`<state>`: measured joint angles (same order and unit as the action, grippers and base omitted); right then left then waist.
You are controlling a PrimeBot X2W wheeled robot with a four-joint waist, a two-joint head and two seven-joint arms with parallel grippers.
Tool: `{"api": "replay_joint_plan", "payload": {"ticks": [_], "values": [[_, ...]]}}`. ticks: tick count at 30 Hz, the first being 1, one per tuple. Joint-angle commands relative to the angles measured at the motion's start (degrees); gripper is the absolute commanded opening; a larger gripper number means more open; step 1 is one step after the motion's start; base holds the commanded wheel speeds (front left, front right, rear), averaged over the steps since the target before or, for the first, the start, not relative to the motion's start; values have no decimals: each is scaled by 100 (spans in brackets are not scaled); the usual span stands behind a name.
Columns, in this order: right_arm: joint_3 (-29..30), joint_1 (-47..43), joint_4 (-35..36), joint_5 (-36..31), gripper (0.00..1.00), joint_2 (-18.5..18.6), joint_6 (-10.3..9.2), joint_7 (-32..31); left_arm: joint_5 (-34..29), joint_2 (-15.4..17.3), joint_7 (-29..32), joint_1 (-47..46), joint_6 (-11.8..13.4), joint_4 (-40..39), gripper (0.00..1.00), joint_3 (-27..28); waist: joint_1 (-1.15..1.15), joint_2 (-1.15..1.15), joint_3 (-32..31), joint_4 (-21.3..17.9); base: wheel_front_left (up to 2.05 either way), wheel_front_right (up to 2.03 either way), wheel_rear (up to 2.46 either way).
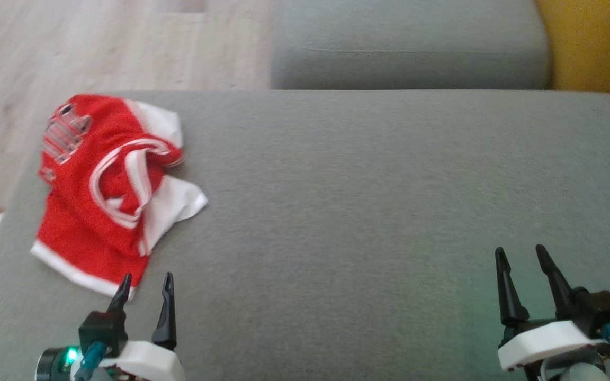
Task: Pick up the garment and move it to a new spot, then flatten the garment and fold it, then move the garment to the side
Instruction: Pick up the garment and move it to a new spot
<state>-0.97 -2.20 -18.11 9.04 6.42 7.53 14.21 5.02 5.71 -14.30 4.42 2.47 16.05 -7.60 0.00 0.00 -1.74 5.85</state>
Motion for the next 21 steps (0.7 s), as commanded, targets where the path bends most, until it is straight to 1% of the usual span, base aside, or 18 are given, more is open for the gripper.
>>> {"api": "replay_joint_plan", "payload": {"ticks": [1,2,7,9,12,16,21], "values": [[-135,106,211,25,100,121,-4,79,-51,18,-70,-292,-10,-202,100,219,0,0,6,506,0,0,0],[-135,106,211,25,100,121,-4,79,-51,18,-70,-292,-10,-202,100,219,0,0,6,506,0,0,0],[-204,178,215,24,100,124,-4,79,-41,4,-70,-242,-11,-267,100,285,0,0,26,1270,0,0,0],[-246,215,212,20,100,128,-4,79,-41,1,-70,-225,-5,-313,100,318,0,0,39,1518,0,0,0],[-299,286,193,21,100,137,-4,79,-45,-12,-70,-210,-6,-367,100,341,0,0,61,1787,0,0,0],[-383,374,155,16,100,125,-4,79,-49,-20,-70,-191,-17,-406,100,371,0,0,67,1928,0,0,0],[-478,458,149,23,100,109,-4,79,22,-45,-70,-226,-77,-440,100,415,0,0,117,1866,0,0,0]]}}
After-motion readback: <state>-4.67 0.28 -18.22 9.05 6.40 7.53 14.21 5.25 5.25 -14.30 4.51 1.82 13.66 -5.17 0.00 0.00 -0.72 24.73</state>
